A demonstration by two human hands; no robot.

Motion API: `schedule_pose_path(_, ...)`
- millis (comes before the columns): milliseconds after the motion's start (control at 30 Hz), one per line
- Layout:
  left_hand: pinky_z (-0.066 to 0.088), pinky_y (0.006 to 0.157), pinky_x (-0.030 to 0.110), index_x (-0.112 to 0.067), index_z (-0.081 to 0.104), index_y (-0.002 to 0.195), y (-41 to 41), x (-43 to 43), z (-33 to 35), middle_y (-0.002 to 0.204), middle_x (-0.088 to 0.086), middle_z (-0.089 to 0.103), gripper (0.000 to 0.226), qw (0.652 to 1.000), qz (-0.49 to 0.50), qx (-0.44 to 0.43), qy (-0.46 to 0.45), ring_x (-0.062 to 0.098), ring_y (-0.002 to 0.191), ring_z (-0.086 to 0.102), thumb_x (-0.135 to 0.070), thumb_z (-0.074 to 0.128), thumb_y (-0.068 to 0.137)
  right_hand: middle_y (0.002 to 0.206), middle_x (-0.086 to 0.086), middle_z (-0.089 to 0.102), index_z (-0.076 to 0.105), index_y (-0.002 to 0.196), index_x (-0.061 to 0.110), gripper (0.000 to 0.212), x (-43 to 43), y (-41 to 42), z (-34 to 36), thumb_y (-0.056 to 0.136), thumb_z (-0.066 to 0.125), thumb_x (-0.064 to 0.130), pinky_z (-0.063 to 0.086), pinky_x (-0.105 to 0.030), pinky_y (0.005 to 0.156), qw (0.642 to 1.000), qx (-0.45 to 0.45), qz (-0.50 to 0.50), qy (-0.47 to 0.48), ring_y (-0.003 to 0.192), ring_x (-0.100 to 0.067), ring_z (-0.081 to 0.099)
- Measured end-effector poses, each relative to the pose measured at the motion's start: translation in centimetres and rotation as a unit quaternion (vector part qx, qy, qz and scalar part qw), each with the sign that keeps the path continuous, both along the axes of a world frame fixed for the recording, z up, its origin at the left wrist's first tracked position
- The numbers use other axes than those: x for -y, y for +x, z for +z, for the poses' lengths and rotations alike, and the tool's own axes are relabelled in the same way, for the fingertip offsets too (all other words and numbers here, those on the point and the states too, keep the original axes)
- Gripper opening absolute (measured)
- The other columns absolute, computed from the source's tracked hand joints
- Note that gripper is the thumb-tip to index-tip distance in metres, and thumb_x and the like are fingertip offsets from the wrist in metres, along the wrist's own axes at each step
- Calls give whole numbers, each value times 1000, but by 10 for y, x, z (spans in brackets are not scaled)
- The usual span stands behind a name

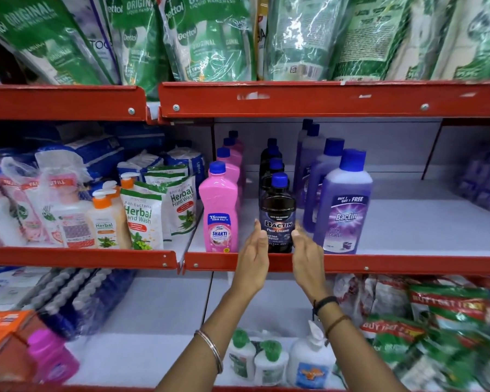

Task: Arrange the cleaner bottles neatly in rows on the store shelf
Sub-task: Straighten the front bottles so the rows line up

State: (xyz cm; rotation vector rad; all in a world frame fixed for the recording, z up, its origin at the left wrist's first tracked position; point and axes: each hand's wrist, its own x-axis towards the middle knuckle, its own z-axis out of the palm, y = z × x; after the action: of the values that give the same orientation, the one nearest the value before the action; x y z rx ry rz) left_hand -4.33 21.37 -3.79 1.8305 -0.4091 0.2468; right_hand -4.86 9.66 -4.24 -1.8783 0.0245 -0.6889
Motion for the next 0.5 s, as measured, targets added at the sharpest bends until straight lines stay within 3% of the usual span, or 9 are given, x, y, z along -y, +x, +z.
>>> schedule_pose_path(167, 18, 114, 21, -17, 24, 146, 0, 4, 0, 154, 0, 29, 72, 1000, 14, 0, -7, 9, 141, 24, -55, 16, 85, 136, -15, 55, 48, 135, 5, 43, 3, 0, -1, 97, 40, 26, 21, 6, 84, 1000, -1, -9, -18, 113, -5, 45)
schedule_pose_path(300, 16, 111, 17, -19, 23, 146, -3, 9, -2, 154, 2, 29, 58, 999, 42, 10, -4, 9, 141, 24, -46, 21, 94, 143, -8, 49, 45, 138, 10, 59, 3, -8, -3, 93, 36, 47, 25, -7, 98, 1000, 10, 24, -18, 128, -10, 44)
schedule_pose_path(400, 12, 109, 7, -21, 30, 142, -18, 22, -7, 152, -4, 30, 53, 992, 91, 83, -30, -9, 135, 20, -46, 25, 95, 134, -7, 57, 55, 129, 12, 59, 10, -29, -6, 89, 34, 50, 38, -31, 106, 995, 97, -19, 15, 126, -16, 49)
schedule_pose_path(433, 13, 108, 5, -23, 32, 140, -23, 27, -8, 149, -7, 31, 52, 989, 84, 113, -43, -13, 134, 21, -45, 25, 94, 127, -9, 60, 58, 123, 10, 53, 18, -35, -7, 90, 34, 45, 41, -31, 103, 989, 140, -44, 28, 120, -16, 52)
schedule_pose_path(500, 20, 111, 11, -20, 40, 137, -33, 43, -8, 146, -7, 39, 50, 988, 28, 141, -62, -7, 135, 29, -41, 26, 93, 118, -14, 57, 59, 118, 7, 48, 42, -42, -6, 92, 33, 37, 41, -19, 96, 974, 196, -99, 50, 109, -14, 52)
